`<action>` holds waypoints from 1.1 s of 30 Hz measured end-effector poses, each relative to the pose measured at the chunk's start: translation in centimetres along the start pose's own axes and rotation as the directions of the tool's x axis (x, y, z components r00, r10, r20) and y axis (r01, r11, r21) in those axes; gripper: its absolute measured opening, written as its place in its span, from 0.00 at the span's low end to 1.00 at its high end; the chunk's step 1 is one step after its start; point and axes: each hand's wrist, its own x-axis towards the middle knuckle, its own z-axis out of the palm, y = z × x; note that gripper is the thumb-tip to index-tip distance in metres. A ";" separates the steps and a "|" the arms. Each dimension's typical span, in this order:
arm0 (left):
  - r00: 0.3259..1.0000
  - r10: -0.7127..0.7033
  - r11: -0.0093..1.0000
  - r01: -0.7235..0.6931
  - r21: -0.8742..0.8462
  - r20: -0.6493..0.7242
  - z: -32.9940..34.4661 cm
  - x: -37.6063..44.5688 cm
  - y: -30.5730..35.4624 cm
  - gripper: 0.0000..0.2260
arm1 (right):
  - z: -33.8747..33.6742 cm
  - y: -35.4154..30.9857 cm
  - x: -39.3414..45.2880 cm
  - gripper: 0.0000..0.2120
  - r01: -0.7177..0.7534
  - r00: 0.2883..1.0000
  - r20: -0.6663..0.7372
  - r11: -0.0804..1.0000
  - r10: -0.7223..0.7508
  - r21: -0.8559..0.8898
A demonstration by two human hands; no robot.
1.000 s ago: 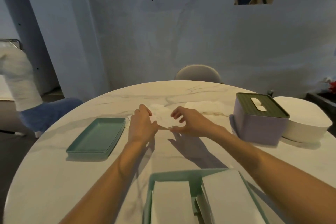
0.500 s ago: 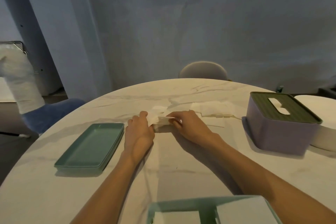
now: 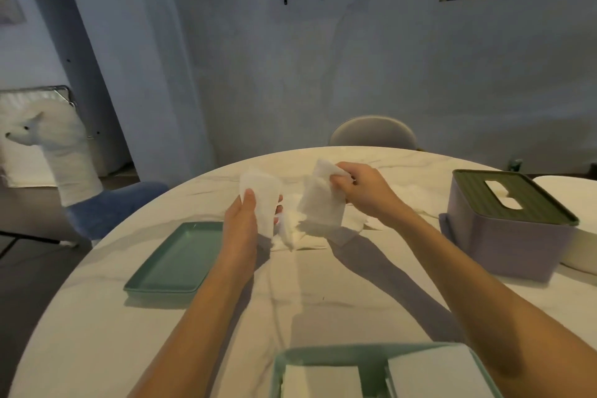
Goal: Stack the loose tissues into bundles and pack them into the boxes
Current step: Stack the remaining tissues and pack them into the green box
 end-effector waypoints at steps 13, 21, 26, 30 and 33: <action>0.852 -0.240 0.747 0.469 -0.471 0.466 1.7 -2.5 -0.9 0.28 | -1.5 -5.2 -0.9 0.12 -0.092 0.937 0.348 0.976 0.017 0.198; 0.851 -0.286 0.725 0.493 -0.481 0.441 3.1 -2.8 -1.2 0.30 | 0.0 -3.2 -0.5 0.06 0.028 0.999 0.040 0.997 -0.025 -0.066; 0.842 -0.286 0.732 0.500 -0.463 0.457 3.1 -2.7 -1.4 0.29 | -0.7 -3.5 -0.1 0.04 0.056 0.998 -0.016 0.997 -0.055 0.059; 0.827 -0.294 0.695 0.529 -0.486 0.479 2.8 -2.8 -1.4 0.24 | -2.3 -4.4 -0.3 0.07 0.050 0.988 0.127 0.955 -0.090 0.293; 0.827 -0.282 0.700 0.524 -0.485 0.485 2.7 -2.9 -1.5 0.23 | -2.7 -4.1 -0.4 0.10 -0.005 0.957 0.277 0.952 -0.084 0.305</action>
